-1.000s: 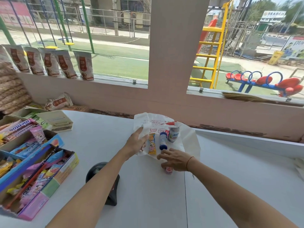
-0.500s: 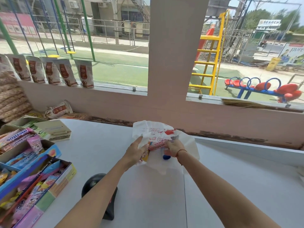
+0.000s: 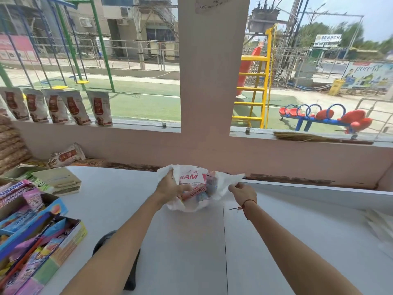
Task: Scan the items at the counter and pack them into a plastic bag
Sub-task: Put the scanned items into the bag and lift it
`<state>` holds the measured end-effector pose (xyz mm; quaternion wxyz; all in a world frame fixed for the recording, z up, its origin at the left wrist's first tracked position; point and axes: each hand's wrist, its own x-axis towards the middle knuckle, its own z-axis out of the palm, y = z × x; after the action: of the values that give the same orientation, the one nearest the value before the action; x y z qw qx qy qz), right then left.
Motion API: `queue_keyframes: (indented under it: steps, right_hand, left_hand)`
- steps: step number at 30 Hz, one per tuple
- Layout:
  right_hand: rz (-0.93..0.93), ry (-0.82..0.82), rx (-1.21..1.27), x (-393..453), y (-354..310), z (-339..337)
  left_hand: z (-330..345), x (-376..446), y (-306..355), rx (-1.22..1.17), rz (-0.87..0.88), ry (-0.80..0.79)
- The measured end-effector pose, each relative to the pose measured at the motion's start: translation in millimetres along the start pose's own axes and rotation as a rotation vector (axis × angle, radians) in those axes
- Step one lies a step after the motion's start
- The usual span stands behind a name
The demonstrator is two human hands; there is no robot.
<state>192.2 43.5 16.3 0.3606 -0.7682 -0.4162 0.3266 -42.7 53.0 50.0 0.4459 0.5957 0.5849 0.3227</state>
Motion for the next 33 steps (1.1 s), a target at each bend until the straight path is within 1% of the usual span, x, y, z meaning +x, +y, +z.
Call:
queue_keyframes:
  steps: [2,4,6,7,9,10,12,13,15,17,18,19,20,22,24,28,29,31,32,33]
  right_hand:
    - [-0.115,0.030,0.062,-1.3,-33.2,-7.5]
    - [-0.193,0.032,0.170,0.0,-66.7,-16.5]
    - [-0.265,0.082,0.242,0.6,-102.5,-32.9]
    - [-0.308,0.122,0.276,-1.9,-124.0,-43.5]
    - [-0.409,0.209,0.331,-6.9,-164.1,-64.5]
    - [-0.465,0.239,0.349,-10.1,-183.7,-74.3]
    - [-0.566,0.269,0.347,-16.0,-217.2,-88.8]
    - [-0.603,0.294,0.312,-17.9,-229.2,-93.8]
    - [-0.638,0.380,0.185,-20.0,-248.9,-102.3]
    - [-0.606,0.407,0.063,-18.1,-259.4,-107.0]
    - [-0.559,0.396,0.054,-12.8,-261.8,-108.0]
    - [-0.498,0.374,0.088,-8.8,-262.8,-108.2]
    - [-0.444,0.355,0.144,-4.8,-262.7,-107.3]
    - [-0.410,0.357,0.195,3.2,-261.3,-104.2]
    - [-0.455,0.397,0.185,7.6,-257.7,-103.7]
    - [-0.579,0.496,-0.058,1.3,-238.2,-105.0]
    - [-0.626,0.519,-0.132,-2.2,-228.6,-103.3]
    - [-0.719,0.543,-0.290,-11.4,-206.7,-99.8]
    - [-0.758,0.542,-0.379,-19.6,-195.0,-98.4]
    - [-0.805,0.544,-0.465,-26.8,-184.4,-96.6]
  left_hand:
    - [-16.6,5.1,30.4,0.018,0.002,0.022]
    - [-38.5,11.4,68.3,-0.025,0.058,0.112]
    - [-63.0,14.1,110.6,-0.126,0.134,0.208]
    - [-75.5,15.1,131.3,-0.205,0.187,0.222]
    - [-92.4,16.6,165.4,-0.319,0.299,0.152]
    - [-98.4,17.0,180.0,-0.329,0.349,0.117]
    - [-107.5,21.5,205.5,-0.312,0.410,0.092]
    - [-111.3,26.5,215.0,-0.292,0.422,0.118]
    - [-122.3,39.3,229.2,-0.223,0.428,0.238]
    - [-132.0,50.0,232.5,-0.171,0.418,0.327]
    - [-134.9,54.9,232.0,-0.136,0.408,0.348]
    - [-135.5,58.6,230.0,-0.113,0.390,0.356]
    - [-133.9,60.1,227.6,-0.138,0.379,0.348]
    - [-128.6,64.6,223.7,-0.240,0.359,0.302]
    - [-125.1,71.1,219.7,-0.281,0.371,0.244]
    - [-113.3,72.1,204.9,-0.253,0.424,0.162]
    - [-107.7,68.7,197.2,-0.213,0.434,0.162]
    - [-97.9,55.7,180.6,-0.055,0.503,0.236]
    - [-93.8,48.6,170.9,-0.001,0.543,0.247]
    - [-90.3,41.0,160.8,0.030,0.543,0.212]
